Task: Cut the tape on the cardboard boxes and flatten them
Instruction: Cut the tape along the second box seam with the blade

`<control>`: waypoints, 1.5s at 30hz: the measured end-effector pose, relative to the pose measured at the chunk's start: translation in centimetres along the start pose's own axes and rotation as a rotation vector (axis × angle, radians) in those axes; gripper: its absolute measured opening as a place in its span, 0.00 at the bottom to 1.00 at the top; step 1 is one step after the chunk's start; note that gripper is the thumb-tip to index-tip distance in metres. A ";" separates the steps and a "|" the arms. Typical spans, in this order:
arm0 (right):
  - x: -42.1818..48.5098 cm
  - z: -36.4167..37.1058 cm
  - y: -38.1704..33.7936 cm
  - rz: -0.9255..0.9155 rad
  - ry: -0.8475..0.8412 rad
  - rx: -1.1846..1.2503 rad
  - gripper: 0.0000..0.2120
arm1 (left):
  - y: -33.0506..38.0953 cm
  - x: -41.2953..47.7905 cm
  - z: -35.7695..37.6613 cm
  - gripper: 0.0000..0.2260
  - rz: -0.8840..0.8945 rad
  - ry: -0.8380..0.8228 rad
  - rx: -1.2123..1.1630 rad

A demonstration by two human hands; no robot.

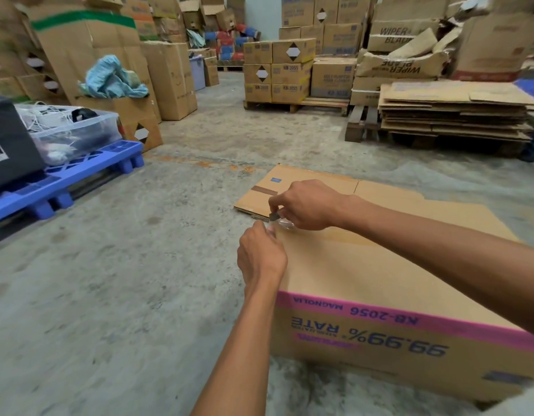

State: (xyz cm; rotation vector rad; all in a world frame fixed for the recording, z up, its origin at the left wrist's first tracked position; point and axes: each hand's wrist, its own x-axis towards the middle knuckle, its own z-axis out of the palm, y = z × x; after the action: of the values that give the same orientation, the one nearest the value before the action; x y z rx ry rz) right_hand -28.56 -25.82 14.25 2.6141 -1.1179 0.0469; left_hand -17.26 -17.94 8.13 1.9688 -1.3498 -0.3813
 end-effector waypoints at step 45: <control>-0.7 2.5 0.2 -0.018 0.187 0.027 0.13 | 0.0 -0.3 0.3 0.13 -0.012 0.021 0.010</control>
State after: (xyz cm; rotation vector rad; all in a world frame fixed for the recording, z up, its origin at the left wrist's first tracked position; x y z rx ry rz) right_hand -29.40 -26.17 11.83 2.5798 -1.0360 0.2980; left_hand -17.55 -17.80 7.91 1.9842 -1.3297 -0.3592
